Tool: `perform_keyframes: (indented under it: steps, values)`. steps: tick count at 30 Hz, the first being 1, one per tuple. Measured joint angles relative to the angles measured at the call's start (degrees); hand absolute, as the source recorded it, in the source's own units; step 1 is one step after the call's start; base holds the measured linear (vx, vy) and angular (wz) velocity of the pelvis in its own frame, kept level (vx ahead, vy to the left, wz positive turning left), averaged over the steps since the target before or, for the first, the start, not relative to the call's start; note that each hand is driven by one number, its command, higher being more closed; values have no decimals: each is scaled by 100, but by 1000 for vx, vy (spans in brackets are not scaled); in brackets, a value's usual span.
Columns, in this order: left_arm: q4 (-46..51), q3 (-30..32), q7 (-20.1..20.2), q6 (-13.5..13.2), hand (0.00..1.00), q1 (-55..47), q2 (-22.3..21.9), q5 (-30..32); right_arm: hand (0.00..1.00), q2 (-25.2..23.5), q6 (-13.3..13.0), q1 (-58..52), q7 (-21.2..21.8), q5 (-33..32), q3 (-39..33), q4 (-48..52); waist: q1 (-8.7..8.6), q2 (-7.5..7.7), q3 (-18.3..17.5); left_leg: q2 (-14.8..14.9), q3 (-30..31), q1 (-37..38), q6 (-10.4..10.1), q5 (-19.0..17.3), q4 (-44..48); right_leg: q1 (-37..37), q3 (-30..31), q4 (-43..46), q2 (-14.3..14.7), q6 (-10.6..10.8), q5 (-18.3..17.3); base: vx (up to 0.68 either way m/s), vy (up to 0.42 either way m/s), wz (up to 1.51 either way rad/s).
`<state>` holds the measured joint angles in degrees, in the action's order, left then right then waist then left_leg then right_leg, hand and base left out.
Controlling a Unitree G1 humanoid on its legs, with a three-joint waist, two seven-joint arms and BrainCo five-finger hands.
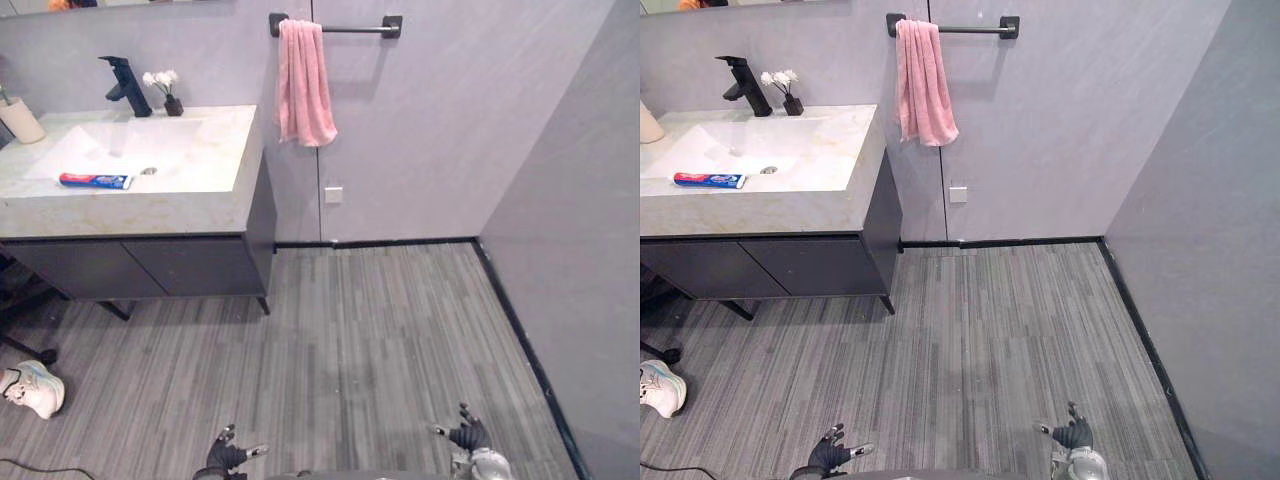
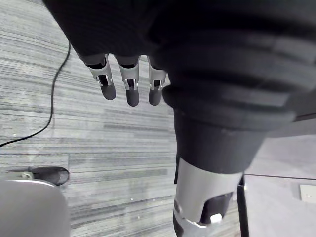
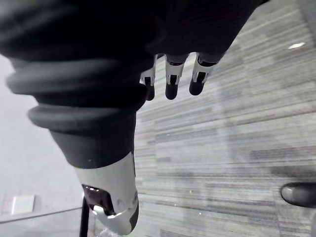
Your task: Organize washtable
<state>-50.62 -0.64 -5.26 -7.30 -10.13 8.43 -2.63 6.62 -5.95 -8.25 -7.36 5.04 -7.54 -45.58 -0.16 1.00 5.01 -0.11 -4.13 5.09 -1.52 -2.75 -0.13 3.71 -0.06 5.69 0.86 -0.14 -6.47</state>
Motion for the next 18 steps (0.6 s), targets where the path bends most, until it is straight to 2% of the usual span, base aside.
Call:
perform_keyframes:
  steps: [11, 16, 18]
  values:
    - [1222, -449, 3, -205, 0, 3, 135, 116, 0, 180, -41, -1, 110, 186, 338, 430, -121, -81, 101, 1, -107, 11, 28, -38, -106, -22, 21, -83, -2, 5, -2, 49, -4, -3]
    - [1499, -452, -109, -205, 0, -16, 118, 119, 0, 219, -39, 116, 72, 176, 330, 441, -80, -159, 155, 41, -342, -319, 130, -449, 484, -216, 210, 69, 0, 109, -78, 24, 18, -23]
    - [1703, -425, -143, -203, 0, -22, 115, 115, 0, 271, -33, 192, -19, 160, 292, 474, -63, -229, 194, 47, -461, -571, 214, -785, 930, -499, 325, 492, -29, 215, -323, 7, 49, -31]
